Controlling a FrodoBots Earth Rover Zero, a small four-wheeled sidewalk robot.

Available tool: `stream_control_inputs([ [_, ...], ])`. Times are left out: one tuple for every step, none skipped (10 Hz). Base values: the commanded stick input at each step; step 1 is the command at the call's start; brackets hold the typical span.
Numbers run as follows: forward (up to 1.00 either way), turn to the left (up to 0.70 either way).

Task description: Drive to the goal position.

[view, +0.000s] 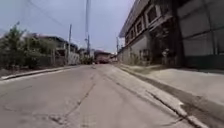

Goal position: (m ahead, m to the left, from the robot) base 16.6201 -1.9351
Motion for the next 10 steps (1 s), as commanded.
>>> stream_control_inputs([
  [1.00,0.00],
  [1.00,0.00],
  [1.00,0.00],
  [1.00,0.00],
  [1.00,0.00],
  [1.00,0.00],
  [1.00,0.00],
  [1.00,0.00],
  [1.00,-0.02],
  [1.00,-0.10],
])
